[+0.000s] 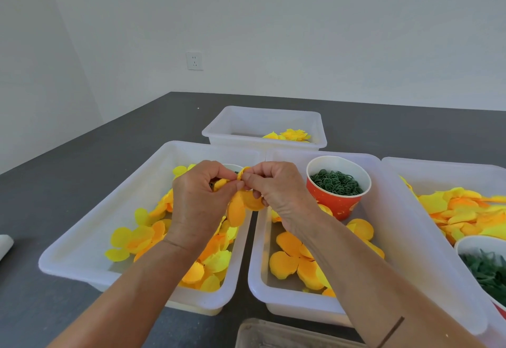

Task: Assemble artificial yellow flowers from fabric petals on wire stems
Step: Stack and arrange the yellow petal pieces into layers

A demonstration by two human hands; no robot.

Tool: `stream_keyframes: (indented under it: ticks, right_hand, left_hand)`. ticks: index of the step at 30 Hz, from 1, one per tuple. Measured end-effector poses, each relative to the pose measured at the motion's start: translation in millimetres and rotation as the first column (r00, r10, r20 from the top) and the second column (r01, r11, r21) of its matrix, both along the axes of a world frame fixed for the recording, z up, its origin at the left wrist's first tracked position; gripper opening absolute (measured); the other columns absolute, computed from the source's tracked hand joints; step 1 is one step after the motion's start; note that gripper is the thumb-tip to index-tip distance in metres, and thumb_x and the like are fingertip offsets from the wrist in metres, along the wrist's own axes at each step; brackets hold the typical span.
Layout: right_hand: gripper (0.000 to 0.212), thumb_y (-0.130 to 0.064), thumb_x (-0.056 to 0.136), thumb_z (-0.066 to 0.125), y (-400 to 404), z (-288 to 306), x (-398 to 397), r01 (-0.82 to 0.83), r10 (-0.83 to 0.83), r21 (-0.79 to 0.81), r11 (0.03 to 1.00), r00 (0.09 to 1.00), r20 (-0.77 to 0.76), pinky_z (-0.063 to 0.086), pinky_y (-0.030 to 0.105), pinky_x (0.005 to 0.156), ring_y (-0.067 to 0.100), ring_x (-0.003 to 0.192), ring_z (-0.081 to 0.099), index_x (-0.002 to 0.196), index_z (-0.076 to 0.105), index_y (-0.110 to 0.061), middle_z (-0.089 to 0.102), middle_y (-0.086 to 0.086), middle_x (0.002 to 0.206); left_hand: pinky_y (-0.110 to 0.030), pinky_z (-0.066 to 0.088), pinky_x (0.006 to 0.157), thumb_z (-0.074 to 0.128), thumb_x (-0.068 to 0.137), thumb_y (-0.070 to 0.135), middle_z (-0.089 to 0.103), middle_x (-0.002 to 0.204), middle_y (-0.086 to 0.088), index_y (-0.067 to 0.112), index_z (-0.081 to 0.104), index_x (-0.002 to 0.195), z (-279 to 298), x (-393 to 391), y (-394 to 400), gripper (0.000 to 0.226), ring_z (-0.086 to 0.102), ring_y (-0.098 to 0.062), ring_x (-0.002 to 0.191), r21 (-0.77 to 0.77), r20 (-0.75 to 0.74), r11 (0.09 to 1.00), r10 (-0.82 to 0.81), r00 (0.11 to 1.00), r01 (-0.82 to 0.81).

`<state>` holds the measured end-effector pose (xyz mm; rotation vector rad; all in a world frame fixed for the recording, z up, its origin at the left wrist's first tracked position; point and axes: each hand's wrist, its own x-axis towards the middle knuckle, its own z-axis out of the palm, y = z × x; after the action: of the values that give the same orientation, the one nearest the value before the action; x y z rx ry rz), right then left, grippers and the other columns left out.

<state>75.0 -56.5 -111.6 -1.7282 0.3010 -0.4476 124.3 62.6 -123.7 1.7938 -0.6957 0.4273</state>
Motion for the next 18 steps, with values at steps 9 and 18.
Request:
stream_keyframes:
  ticks: [9, 18]
  right_hand:
    - [0.017, -0.007, 0.082, 0.063, -0.3, -0.1, 2.2, 0.034, -0.034, 0.03, 0.999, 0.999, 0.013, 0.037, 0.011, 0.045, 0.003, 0.049, 0.045, 0.066, 0.066, -0.013, 0.057, -0.001, 0.055]
    - [0.01, -0.003, 0.08, 0.062, -1.7, -1.5, 5.1, 0.052, -0.05, -0.024, 0.998, 0.995, 0.081, 0.054, 0.023, 0.061, 0.009, 0.06, 0.063, 0.071, 0.063, -0.006, 0.067, 0.004, 0.063]
  left_hand:
    - [-0.017, 0.05, 0.058, 0.079, 0.071, 0.011, 0.067, 0.072, 0.004, 0.02, 0.067, 0.075, -1.8, 3.1, -1.7, 0.015, 0.06, -0.012, 0.064, -0.014, -0.022, 1.0, -0.026, 0.999, 0.026]
    - [-0.044, 0.057, 0.078, 0.068, 0.084, 0.017, 0.073, 0.085, 0.0, 0.013, 0.073, 0.098, -1.7, 8.6, -3.7, 0.016, 0.069, -0.017, 0.082, -0.071, -0.248, 0.992, -0.118, 0.962, 0.103]
